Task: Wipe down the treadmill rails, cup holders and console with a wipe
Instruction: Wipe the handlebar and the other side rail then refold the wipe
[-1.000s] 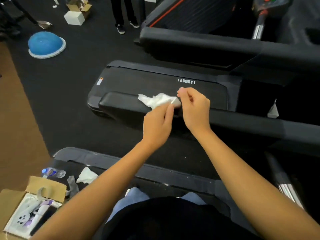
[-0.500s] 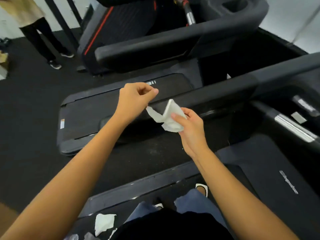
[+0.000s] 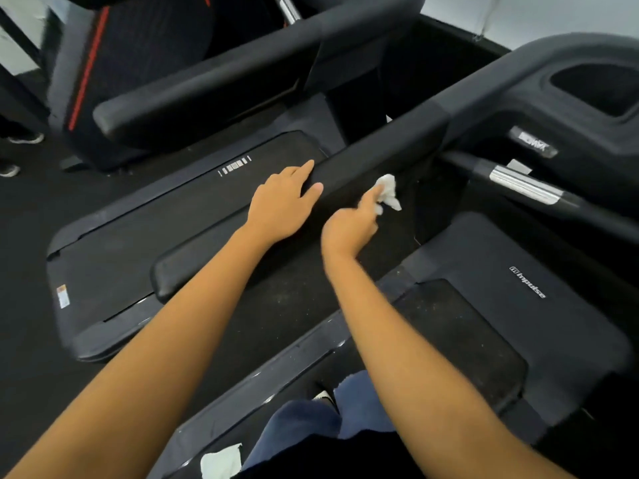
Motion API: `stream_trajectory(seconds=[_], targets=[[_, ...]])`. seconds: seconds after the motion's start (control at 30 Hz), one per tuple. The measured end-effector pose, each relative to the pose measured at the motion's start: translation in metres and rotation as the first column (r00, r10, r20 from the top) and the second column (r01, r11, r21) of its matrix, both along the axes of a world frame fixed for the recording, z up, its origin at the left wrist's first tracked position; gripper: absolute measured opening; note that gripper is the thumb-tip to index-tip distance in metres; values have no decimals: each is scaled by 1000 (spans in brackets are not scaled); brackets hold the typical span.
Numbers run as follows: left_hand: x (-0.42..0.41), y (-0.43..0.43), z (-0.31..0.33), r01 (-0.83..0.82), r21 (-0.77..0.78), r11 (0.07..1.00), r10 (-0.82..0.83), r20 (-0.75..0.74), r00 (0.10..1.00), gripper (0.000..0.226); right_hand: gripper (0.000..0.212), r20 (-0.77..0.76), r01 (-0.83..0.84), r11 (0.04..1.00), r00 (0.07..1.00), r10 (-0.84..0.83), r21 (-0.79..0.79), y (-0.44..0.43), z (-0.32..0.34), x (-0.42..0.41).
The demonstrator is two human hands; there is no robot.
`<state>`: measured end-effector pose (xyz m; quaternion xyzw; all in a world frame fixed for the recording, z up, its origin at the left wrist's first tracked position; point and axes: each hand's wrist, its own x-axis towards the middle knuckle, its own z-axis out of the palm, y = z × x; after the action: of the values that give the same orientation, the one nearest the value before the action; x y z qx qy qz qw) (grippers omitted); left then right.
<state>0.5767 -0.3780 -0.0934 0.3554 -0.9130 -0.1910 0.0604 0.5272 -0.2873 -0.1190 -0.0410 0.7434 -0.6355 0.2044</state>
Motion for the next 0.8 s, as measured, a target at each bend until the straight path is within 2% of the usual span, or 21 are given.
stream_trajectory(seconds=[0.1, 0.17, 0.27, 0.37, 0.47, 0.5, 0.57, 0.63, 0.67, 0.73, 0.8], targets=[[1, -2, -1, 4, 19, 1000, -4, -32, 999, 52, 59, -127, -184, 981, 976, 176, -57, 14, -32, 72], [4, -7, -2, 15, 45, 999, -12, -62, 998, 49, 61, -192, -320, 945, 934, 302, -70, 15, -47, 72], [7, -14, -2, -1, 105, 994, 14, -125, 992, 44, 66, -267, -256, 966, 933, 241, -25, 4, -43, 2], [7, -14, -2, -27, 125, 992, 43, -127, 991, 42, 62, -270, -143, 989, 954, 130, -28, -6, -33, -74], [6, -12, -2, -36, 122, 992, 51, -121, 991, 42, 60, -217, -30, 998, 976, 16, -61, -19, -25, -71], [6, -12, -2, -46, 125, 991, 62, -128, 990, 42, 60, -212, -42, 996, 977, 24, -79, -20, -26, -47], [6, -11, -1, -67, 134, 989, 87, -150, 985, 41, 59, -291, -217, 971, 940, 179, -105, -9, -31, 27], [7, -11, 0, -71, 147, 987, 95, -165, 982, 40, 60, -416, -434, 900, 828, 377, -48, 12, -41, 91], [8, -11, -1, -69, 160, 985, 97, -174, 980, 39, 60, -440, -483, 876, 791, 426, -20, 15, -46, 94], [10, -12, -1, -72, 188, 979, 108, -190, 976, 39, 56, -471, -432, 902, 795, 382, 1, 3, -46, 52], [11, -11, -1, -79, 185, 979, 115, -191, 975, 40, 48, -452, -272, 962, 861, 231, -28, -14, -30, -13]])
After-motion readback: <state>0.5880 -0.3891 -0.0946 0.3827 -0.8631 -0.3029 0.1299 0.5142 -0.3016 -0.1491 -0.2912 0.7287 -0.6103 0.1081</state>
